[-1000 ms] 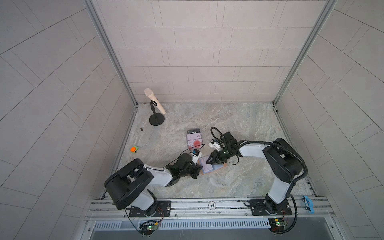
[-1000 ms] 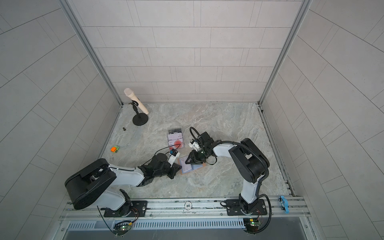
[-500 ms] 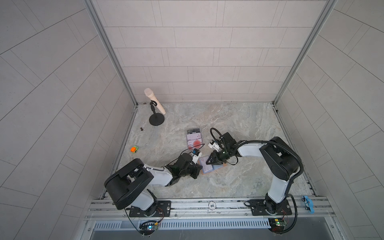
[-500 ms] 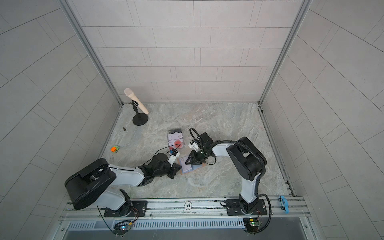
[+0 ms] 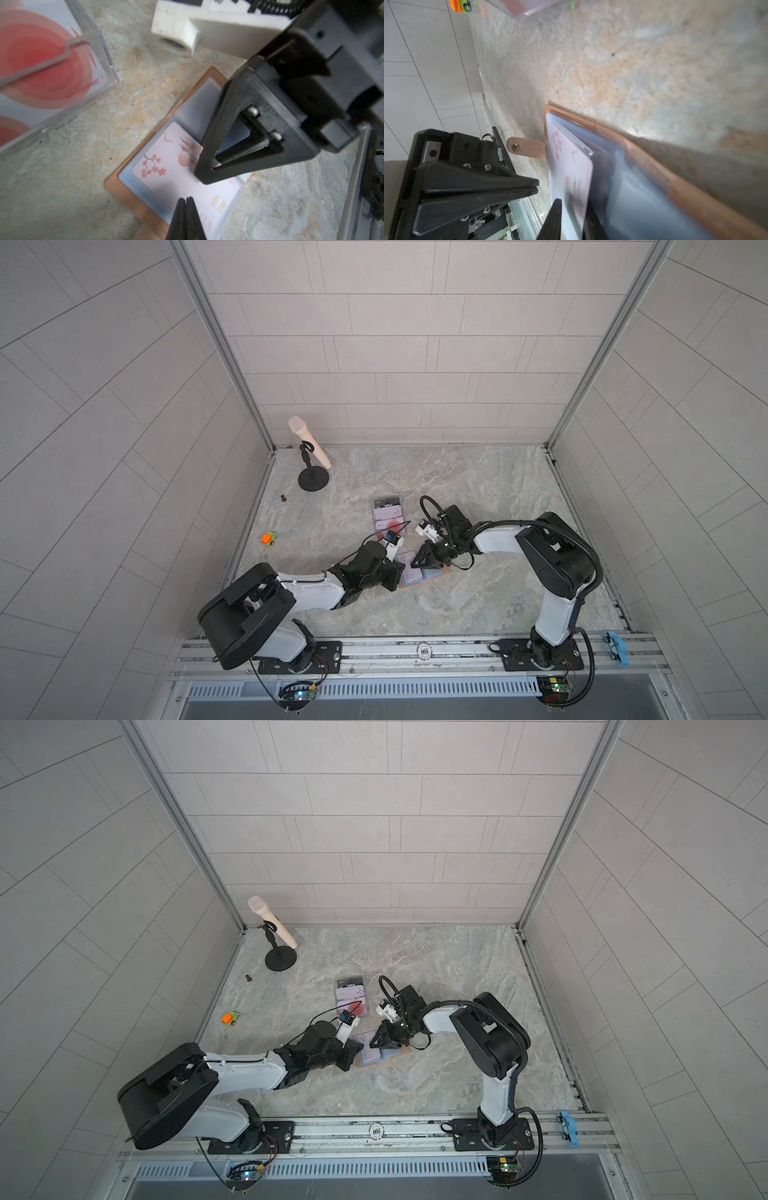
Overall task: Take the credit cards out of the card holder
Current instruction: Take out the credit card from the card slot.
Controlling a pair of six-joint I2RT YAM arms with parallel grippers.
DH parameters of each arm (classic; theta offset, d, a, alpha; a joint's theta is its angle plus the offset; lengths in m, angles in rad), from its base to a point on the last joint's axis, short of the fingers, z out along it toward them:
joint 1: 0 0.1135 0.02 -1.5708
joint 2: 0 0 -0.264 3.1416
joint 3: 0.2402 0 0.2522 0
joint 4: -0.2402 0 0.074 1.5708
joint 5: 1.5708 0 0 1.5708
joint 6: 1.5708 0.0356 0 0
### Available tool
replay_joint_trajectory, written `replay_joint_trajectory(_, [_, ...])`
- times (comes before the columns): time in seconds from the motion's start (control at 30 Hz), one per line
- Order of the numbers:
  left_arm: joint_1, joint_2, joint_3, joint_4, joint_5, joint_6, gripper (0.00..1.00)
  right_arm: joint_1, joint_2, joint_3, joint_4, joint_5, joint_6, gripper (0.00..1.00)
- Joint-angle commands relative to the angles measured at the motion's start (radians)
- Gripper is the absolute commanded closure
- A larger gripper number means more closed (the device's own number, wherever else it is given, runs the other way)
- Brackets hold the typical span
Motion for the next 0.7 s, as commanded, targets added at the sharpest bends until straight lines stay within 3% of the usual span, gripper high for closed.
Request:
replay_joint_trajectory(0.0, [-0.003,0.012,0.023,-0.011,-0.011,0.022,1.00,0.003,0.020,-0.015,0.023,0.010,0.013,0.79])
replay_joint_trajectory(0.27, [-0.003,0.104,-0.001,0.068,0.005,-0.005,1.00,-0.005,0.005,-0.022,0.035,0.004,0.020,0.80])
replay_joint_trajectory(0.67, [-0.003,0.112,-0.052,0.048,-0.012,0.002,1.00,-0.033,-0.057,-0.054,0.120,-0.040,0.076,0.80])
